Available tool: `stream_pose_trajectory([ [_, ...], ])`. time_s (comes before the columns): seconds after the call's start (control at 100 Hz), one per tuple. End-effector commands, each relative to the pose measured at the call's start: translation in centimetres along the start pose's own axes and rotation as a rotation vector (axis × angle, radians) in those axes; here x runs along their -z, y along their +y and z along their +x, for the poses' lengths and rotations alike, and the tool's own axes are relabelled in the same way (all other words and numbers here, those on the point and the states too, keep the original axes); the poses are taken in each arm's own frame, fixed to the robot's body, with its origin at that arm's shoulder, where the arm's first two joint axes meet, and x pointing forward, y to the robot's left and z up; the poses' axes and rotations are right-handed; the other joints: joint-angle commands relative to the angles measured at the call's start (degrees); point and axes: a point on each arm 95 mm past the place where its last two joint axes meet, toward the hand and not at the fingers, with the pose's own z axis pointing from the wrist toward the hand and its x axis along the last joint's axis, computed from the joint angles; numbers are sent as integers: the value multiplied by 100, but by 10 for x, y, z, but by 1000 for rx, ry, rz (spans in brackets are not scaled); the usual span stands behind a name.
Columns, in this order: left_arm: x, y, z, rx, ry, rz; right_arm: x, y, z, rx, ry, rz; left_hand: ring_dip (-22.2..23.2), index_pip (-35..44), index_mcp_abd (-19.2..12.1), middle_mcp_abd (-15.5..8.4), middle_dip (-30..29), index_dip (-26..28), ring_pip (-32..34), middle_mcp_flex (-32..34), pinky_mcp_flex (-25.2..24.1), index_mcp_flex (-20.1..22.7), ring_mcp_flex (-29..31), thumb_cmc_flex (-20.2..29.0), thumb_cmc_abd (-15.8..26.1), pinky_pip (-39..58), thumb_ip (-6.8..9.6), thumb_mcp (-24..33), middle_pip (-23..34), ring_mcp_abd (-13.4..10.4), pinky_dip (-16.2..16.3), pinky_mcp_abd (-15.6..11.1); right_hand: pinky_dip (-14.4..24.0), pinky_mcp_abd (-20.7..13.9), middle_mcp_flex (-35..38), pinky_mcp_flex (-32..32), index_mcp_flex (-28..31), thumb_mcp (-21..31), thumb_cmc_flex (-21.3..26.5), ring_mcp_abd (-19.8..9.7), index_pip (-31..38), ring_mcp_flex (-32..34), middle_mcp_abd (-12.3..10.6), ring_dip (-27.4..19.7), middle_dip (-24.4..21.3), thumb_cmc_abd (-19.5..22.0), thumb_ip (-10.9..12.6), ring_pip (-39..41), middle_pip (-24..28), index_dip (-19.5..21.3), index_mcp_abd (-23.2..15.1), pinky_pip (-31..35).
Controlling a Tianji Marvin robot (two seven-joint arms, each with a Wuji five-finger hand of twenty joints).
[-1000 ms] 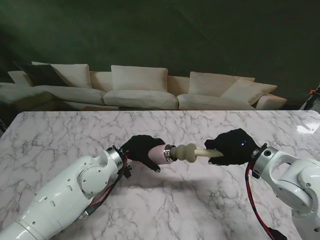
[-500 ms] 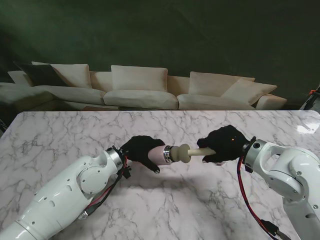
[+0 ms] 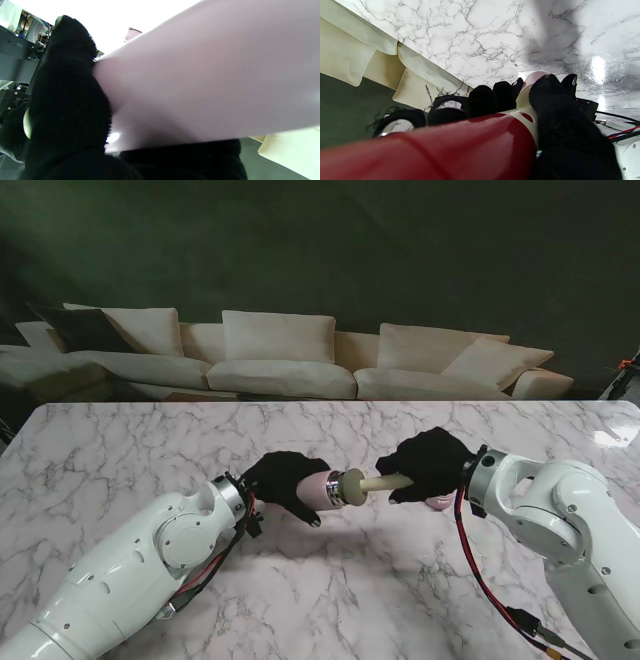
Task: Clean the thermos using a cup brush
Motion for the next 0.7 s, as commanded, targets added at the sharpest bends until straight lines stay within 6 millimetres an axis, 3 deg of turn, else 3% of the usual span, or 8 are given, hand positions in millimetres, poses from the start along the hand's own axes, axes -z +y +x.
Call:
stream_pose_trajectory([
  [0.0,-6,-3,9,3,30,5,-5,0,3,-6,12,4,287,757,-915,-206,17,187,1078,-31,151,363,431,2022,2932,698,-91,1507,183,-512,238,-680,109,-95,174,250,370,907,664,-1466,354,402,-11,672,74,330,88,1992,168,-45,-1156,533],
  [0.69,-8,-2,15,-3,50,21,-44,4,11,-15,82,91,313,781,-913,-186,9,167,1074,-6,217,376,483,1993,2914,703,-105,1561,198,-553,208,-711,210,-167,175,286,364,851,715,-1500,328,402,-11,703,90,356,96,2014,160,-60,-1102,723],
])
